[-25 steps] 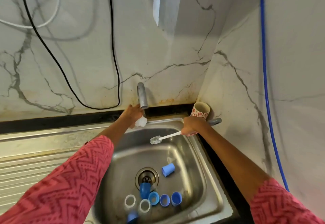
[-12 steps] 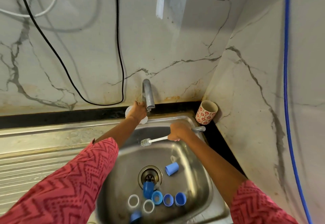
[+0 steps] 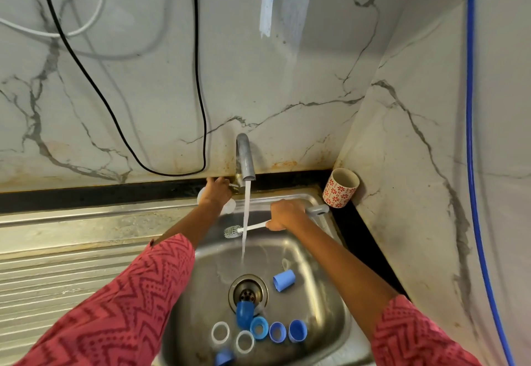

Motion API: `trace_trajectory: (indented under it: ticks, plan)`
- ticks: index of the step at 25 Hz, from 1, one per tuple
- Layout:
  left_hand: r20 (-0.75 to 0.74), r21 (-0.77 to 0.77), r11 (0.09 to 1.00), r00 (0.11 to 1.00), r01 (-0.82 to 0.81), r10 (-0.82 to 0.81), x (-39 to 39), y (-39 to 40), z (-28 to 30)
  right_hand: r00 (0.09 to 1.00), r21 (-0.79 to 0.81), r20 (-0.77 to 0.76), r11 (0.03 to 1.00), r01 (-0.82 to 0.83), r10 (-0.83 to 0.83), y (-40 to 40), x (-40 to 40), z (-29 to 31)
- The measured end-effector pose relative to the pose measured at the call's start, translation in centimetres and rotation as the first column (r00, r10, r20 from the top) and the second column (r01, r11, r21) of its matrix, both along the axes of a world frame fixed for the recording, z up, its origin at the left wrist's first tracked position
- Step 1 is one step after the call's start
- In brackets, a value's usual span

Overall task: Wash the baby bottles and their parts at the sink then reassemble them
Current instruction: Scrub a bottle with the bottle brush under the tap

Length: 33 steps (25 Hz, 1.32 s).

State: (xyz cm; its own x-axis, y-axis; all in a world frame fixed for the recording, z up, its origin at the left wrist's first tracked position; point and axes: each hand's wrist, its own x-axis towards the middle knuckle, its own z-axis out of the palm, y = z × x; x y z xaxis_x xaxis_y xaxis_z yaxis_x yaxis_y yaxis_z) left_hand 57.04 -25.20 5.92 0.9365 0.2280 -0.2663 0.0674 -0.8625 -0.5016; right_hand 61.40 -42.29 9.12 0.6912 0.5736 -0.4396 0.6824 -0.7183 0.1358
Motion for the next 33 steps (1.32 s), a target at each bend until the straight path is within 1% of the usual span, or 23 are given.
trace_trajectory:
  ticks: [1,2,3,4,5,6,7,8,9,10,11,12,13,15,17,19,20,22,24,27,28,31,33]
  plan:
    - [0.043,-0.155,0.982,0.992,-0.112,0.12,-0.6,0.4,-0.8,1.0,-0.016,-0.002,1.0,-0.007,0.007,0.1,0.1,0.2]
    - [0.084,-0.353,0.906,0.956,-0.234,0.28,-1.4,0.4,-1.5,1.0,-0.039,-0.01,0.999,-0.013,0.012,0.0,0.3,0.6]
    - [0.113,-0.578,0.741,0.866,-0.342,0.487,-2.4,0.3,-2.3,0.999,-0.071,-0.026,0.997,-0.02,0.019,-0.3,0.7,1.0]
    - [0.078,-0.779,0.489,0.712,-0.393,0.698,-3.4,0.0,-3.3,0.999,-0.103,-0.038,0.994,-0.025,0.021,-0.6,1.3,1.3]
    - [-0.049,-0.909,0.182,0.529,-0.376,0.847,-4.5,-0.5,-4.3,0.999,-0.129,-0.049,0.991,-0.021,0.015,-0.9,1.9,1.5]
    - [-0.232,-0.944,-0.116,0.369,-0.31,0.9,-5.4,-1.1,-5.3,0.998,-0.136,-0.07,0.991,-0.014,0.004,-1.2,2.6,1.8]
    - [-0.414,-0.906,-0.366,0.275,-0.211,0.868,-6.1,-1.8,-6.8,0.995,-0.13,-0.095,0.992,-0.005,-0.007,-1.7,3.1,2.1]
    - [-0.564,-0.825,-0.548,0.248,-0.137,0.787,-6.6,-2.5,-7.8,0.992,-0.119,-0.122,0.993,0.005,-0.02,-2.2,3.7,2.4]
    - [-0.682,-0.721,-0.69,0.251,-0.071,0.687,-6.7,-3.2,-8.6,0.989,-0.114,-0.148,0.993,0.009,-0.026,-2.7,4.0,2.7]
    - [-0.771,-0.601,-0.799,0.254,0.008,0.583,-6.5,-4.0,-9.2,0.984,-0.109,-0.177,0.994,0.012,-0.032,-3.1,4.3,3.0]
    - [-0.835,-0.469,-0.876,0.269,0.11,0.481,-6.0,-4.7,-9.7,0.979,-0.095,-0.2,0.995,0.016,-0.035,-3.5,4.5,3.2]
    - [-0.866,-0.355,-0.909,0.289,0.219,0.408,-5.6,-5.6,-9.6,0.975,-0.076,-0.217,0.997,0.026,-0.041,-3.7,4.7,3.2]
    - [-0.874,-0.265,-0.907,0.315,0.326,0.369,-5.1,-6.3,-9.5,0.972,-0.056,-0.229,0.998,0.041,-0.053,-3.9,4.8,3.0]
    - [-0.864,-0.18,-0.865,0.344,0.468,0.366,-4.6,-7.1,-8.5,0.966,-0.014,-0.246,0.997,0.079,-0.08,-3.9,4.9,2.2]
    - [-0.84,-0.167,-0.808,0.348,0.565,0.417,-4.9,-6.3,-7.9,0.94,-0.006,-0.318,0.991,0.132,-0.127,-3.4,4.9,0.9]
    - [-0.806,-0.178,-0.724,0.324,0.666,0.495,-5.8,-4.3,-7.5,0.882,-0.012,-0.437,0.981,0.192,-0.178,-2.4,4.4,-0.8]
    - [-0.796,-0.195,-0.686,0.296,0.701,0.528,-6.3,-3.1,-7.1,0.857,0.01,-0.48,0.975,0.222,-0.19,-1.7,4.0,-1.9]
    - [-0.764,-0.238,-0.635,0.262,0.735,0.59,-7.4,-1.0,-6.2,0.829,0.115,-0.529,0.952,0.285,-0.184,-0.2,3.0,-4.1]
    - [-0.747,-0.283,-0.594,0.215,0.753,0.629,-8.6,0.8,-5.6,0.824,0.235,-0.551,0.923,0.303,-0.13,1.5,1.8,-5.9]
    - [-0.724,-0.366,-0.528,0.122,0.766,0.679,-10.5,3.0,-5.2,0.797,0.307,-0.602,0.908,0.286,-0.048,4.3,0.3,-7.4]
    - [-0.718,-0.379,-0.521,0.112,0.765,0.687,-11.0,3.3,-4.9,0.793,0.313,-0.608,0.909,0.274,-0.03,5.2,0.0,-7.5]
    - [-0.731,-0.37,-0.55,0.131,0.749,0.669,-11.9,4.3,-5.0,0.803,0.331,-0.595,0.914,0.236,0.008,7.2,-0.5,-7.3]
    - [-0.715,-0.399,-0.57,0.145,0.718,0.684,-11.6,4.1,-5.4,0.827,0.334,-0.561,0.904,0.267,-0.037,7.0,-0.1,-6.8]
